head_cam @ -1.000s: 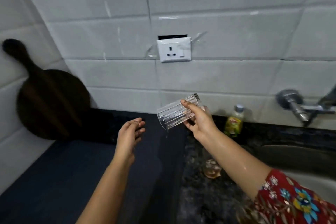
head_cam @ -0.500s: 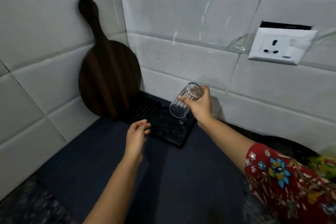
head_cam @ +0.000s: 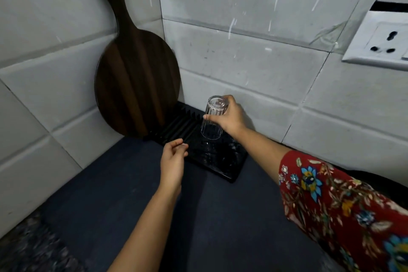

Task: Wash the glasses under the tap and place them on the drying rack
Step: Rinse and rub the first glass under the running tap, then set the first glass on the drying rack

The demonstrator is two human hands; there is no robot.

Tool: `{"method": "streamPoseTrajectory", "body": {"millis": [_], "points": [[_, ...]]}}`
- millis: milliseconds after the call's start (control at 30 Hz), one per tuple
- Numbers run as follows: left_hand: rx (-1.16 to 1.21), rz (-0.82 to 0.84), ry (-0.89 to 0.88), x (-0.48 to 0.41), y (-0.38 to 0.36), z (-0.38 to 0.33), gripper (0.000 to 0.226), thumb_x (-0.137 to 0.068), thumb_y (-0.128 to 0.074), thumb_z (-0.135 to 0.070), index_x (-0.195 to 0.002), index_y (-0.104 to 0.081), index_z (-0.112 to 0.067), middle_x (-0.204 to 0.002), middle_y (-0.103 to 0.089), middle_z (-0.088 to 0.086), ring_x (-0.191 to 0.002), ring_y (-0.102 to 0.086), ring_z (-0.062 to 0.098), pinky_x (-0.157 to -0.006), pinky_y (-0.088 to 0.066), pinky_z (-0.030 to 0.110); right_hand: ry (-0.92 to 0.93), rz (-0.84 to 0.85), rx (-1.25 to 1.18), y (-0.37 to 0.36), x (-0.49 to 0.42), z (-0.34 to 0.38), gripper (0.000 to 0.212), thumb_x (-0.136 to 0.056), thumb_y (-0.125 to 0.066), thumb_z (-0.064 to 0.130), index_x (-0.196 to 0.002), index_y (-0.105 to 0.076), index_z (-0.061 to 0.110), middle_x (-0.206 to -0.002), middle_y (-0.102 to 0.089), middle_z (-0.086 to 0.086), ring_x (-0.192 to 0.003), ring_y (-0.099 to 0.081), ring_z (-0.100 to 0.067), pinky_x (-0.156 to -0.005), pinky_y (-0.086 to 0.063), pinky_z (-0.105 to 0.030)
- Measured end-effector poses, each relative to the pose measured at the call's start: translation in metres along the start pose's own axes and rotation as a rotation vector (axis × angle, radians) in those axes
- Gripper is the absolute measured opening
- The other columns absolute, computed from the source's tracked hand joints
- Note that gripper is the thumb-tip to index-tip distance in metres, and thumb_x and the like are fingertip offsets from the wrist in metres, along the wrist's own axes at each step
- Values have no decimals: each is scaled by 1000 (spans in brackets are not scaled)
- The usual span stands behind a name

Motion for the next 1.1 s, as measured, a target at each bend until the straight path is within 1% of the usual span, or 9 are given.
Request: {"method": "streamPoseTrajectory", "body": {"millis": [267,433,500,567,633,700,767,900,1100], "points": [[-18,-11,-7,-2,-1,2,25,-93,-55,-18,-118,-57,-16,-103,-61,-2,-88,-56,6,-80,-39,25,8,18,15,-14,0,-1,72,-62,-88,20,-120,-49,6,-113,-63,-6,-93,-54,-10,-69,-34,-5],[-17,-13,-38,0,0,-3,21,-94,-54,-17,-115,-57,-18,-104,-61,-2,-90,-56,7,-75,-41,19,-6,9,25,-13,3,-2,80,-62,-88,23,-127,-45,8,-121,-61,-8,-109,-58,-19,-81,-38,-11],[-12,-27,-74,3,2,-11,18,-94,-54,-15,-112,-57,-18,-106,-62,1,-95,-56,11,-81,-43,22,-19,7,23,-8,8,1,86,-62,-87,28,-133,-41,11,-129,-56,-8,-117,-53,-20,-91,-38,-18],[-5,-26,-112,13,0,-24,16,-94,-54,-15,-109,-57,-19,-107,-62,2,-101,-57,14,-91,-43,28,-58,-29,-52,9,19,3,72,-70,-82,27,-129,-45,12,-128,-57,-6,-116,-53,-20,-97,-42,-27],[6,-1,-169,31,-7,-42,15,-94,-54,-14,-108,-57,-20,-110,-62,4,-103,-57,15,-93,-43,29,-98,-89,-213,37,39,9,36,-79,-75,20,-110,-58,15,-108,-64,-3,-100,-61,-18,-87,-51,-30],[11,45,-241,57,-22,-63,15,-95,-53,-13,-106,-58,-20,-112,-63,5,-104,-58,15,-89,-43,24,-123,-110,-380,70,69,19,10,-83,-68,13,-89,-63,19,-89,-66,-1,-78,-62,-11,-67,-50,-19],[7,106,-281,88,-41,-78,16,-95,-51,-12,-107,-58,-20,-110,-65,2,-102,-59,12,-81,-43,16,-156,-108,-514,104,108,27,11,-87,-62,9,-86,-62,20,-84,-67,1,-68,-59,-7,-59,-45,-13],[9,235,-318,156,-85,-91,18,-95,-50,-9,-107,-59,-19,-104,-67,-2,-94,-61,6,-69,-44,3,-208,-93,-612,163,178,28,9,-92,-55,14,-92,-64,18,-81,-70,5,-69,-63,-8,-67,-46,-20],[-7,388,-332,267,-147,-77,18,-95,-51,-11,-107,-60,-19,-104,-69,0,-91,-61,6,-67,-44,4,-212,24,-515,235,276,6,10,-93,-55,19,-92,-65,21,-86,-71,5,-73,-63,-7,-69,-46,-20]]}}
Point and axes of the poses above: each hand's wrist, its own x-axis away from the middle knuckle, its own y-axis out of the back of the hand, z = x × y, the point moved 10 cm from there along -x, towards the middle knuckle
